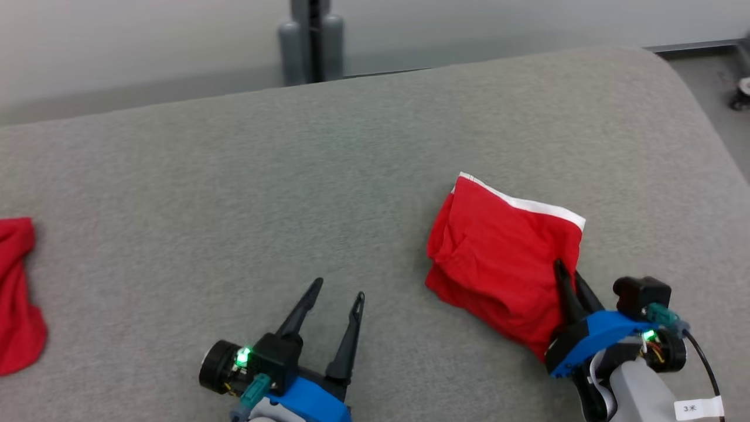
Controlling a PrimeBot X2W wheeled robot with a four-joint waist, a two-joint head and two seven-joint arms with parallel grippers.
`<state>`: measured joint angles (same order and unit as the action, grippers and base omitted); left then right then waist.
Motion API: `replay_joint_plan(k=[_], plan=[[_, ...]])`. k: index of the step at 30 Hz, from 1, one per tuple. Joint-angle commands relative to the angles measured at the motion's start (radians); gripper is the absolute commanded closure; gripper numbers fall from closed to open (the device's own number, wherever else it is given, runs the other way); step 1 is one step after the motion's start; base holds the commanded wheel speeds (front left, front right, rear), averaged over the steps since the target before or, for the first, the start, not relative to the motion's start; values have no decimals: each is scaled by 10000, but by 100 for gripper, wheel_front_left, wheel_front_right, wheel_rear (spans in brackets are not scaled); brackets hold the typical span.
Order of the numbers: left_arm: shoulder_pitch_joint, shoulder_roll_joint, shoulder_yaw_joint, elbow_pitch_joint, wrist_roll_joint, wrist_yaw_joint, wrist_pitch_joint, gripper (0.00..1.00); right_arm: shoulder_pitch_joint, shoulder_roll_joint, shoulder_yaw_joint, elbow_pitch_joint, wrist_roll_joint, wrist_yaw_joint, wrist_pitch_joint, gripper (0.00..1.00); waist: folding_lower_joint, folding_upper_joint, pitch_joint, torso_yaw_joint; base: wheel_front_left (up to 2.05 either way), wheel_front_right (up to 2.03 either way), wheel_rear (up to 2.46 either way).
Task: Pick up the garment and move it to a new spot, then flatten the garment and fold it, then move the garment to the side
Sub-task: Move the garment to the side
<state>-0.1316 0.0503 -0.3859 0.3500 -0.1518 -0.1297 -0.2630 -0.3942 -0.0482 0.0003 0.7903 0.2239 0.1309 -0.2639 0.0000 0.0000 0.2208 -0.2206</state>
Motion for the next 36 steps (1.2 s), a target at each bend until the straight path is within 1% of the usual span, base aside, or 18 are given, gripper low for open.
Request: replay_joint_plan(k=[1, 4, 7, 10, 13, 16, 19, 23, 27, 28, 32, 36], plan=[[-139, 20, -150, -12, -59, -2, -26, 0, 191, -37, 79, -93, 110, -3, -4, 100, 0, 0, -454, -787, 0, 0, 0], [-199, 95, -425, -8, -124, -4, -26, 0, 352, -39, 311, -223, 354, -3, -5, 100, 0, 0, -348, -1389, 0, 0, 0], [-305, 182, -694, 53, -179, -4, -28, 0, 477, -31, 411, -316, 459, -1, -5, 100, 0, 0, -244, -1739, 0, 0, 0], [-367, 248, -829, 122, -251, -5, -26, 0, 495, -31, 391, -318, 320, -1, -5, 100, 0, 0, -158, -1853, 0, 0, 0], [-387, 338, -929, 211, -302, -5, -26, 0, 206, -33, 195, -237, -91, -1, -5, 100, 0, 0, -27, -1762, 0, 0, 0], [-451, 429, -972, 298, -324, -6, -26, 0, -239, -62, -251, -89, -794, -1, -5, 100, 0, 0, 147, -1483, 0, 0, 0], [-523, 597, -949, 330, -331, -6, -26, 0, -824, -473, -807, 162, -1527, -3, -5, 100, 0, 0, 369, -1057, 0, 0, 0], [-625, 732, -876, 314, -336, -4, -28, 0, -1788, -1297, -1388, 652, -2440, -3, 162, 100, 0, 0, 710, -412, 0, 0, 0], [-687, 860, -783, 258, -347, -6, -26, 0, -2607, -2174, -1922, 975, -3202, -3, 637, 100, 0, 0, 1038, 178, 0, 0, 0], [-749, 882, -735, 223, -359, -5, -26, 0, -2971, -2529, -2150, 1069, -3589, -3, 890, 100, 0, 0, 1196, 440, 0, 0, 0], [-883, 853, -739, 118, -336, -5, -26, 0, -3458, -3185, -2791, 959, -4325, -3, 1339, 100, 0, 0, 1496, 907, 0, 0, 0], [-1035, 872, -833, 14, -329, -5, -26, 0, -3708, -3700, -3566, 811, -5001, -3, 1802, 100, 0, 0, 1726, 1241, 0, 0, 0]])
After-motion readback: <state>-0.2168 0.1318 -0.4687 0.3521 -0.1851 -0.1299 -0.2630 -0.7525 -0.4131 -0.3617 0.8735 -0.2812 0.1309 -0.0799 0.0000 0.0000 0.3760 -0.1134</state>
